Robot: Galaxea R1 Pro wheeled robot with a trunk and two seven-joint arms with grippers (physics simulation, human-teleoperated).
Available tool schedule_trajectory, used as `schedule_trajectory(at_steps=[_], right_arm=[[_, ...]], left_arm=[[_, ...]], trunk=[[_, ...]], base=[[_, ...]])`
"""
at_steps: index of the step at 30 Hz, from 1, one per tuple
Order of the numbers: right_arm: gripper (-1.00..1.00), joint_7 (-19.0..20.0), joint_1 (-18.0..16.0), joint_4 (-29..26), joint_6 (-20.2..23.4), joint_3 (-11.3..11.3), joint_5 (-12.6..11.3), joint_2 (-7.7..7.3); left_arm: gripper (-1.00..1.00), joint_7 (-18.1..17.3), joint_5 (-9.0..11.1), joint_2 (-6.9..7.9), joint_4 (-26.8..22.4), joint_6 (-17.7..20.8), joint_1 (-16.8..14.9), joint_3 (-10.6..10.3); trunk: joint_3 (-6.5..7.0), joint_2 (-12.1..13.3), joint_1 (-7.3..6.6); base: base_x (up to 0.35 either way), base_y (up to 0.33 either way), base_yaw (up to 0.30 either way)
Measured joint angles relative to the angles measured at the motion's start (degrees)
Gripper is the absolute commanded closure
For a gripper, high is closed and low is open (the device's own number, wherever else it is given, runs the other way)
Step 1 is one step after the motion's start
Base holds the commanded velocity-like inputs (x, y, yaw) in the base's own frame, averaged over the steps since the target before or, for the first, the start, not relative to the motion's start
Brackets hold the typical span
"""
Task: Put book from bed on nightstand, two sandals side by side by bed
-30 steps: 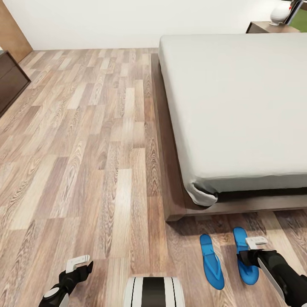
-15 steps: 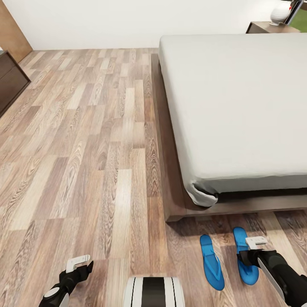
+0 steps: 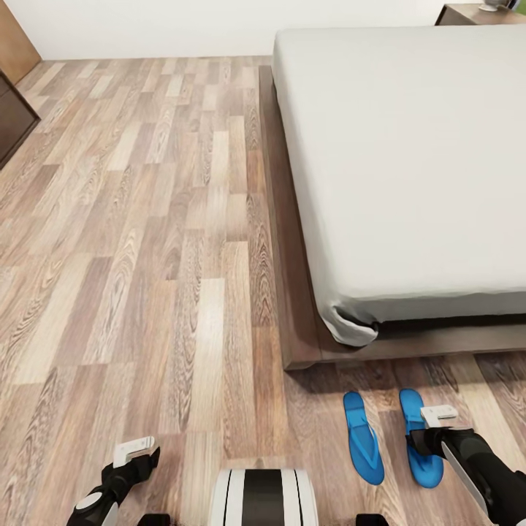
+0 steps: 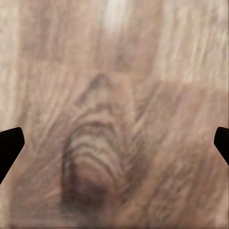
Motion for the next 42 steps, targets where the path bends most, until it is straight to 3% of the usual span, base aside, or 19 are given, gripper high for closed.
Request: schedule_trajectory(at_steps=[5,8,10,13,18,42], right_arm=[[1.0,0.0,0.0,0.0,-0.01,-0.01,0.0,0.0],[1.0,-0.01,-0.01,-0.19,-0.46,0.03,0.05,0.0],[1.0,-0.03,-0.01,-0.29,-3.19,0.09,0.07,0.0],[1.0,-0.08,-0.01,-0.17,-11.45,0.14,0.04,0.0],[1.0,-0.02,-0.01,0.1,-14.44,0.11,-0.05,0.0],[1.0,0.1,-0.01,-0.34,-13.92,0.29,0.1,0.0]], left_arm=[[-1.0,0.0,0.0,0.0,0.0,0.0,0.0,-0.02],[-1.0,0.0,0.0,0.0,-0.02,-0.03,0.0,0.0],[-1.0,0.0,0.0,0.0,-0.02,-0.06,0.0,-0.01],[-1.0,-0.04,0.0,0.0,0.0,-0.08,0.0,0.0],[-1.0,-0.02,0.0,0.0,0.0,-0.08,0.0,-0.02],[-1.0,-0.16,0.18,0.0,-0.25,0.0,0.0,0.14]], trunk=[[-1.11,-0.07,0.13],[-1.12,-0.07,0.13],[-1.11,-0.07,0.13],[-1.11,-0.07,0.13],[-1.12,-0.07,0.13],[-1.12,-0.07,0.13]], base=[[0.0,0.0,0.0],[0.0,0.0,0.0],[0.0,0.0,0.0],[0.0,0.0,0.0],[0.0,0.0,0.0],[0.0,0.0,0.0]])
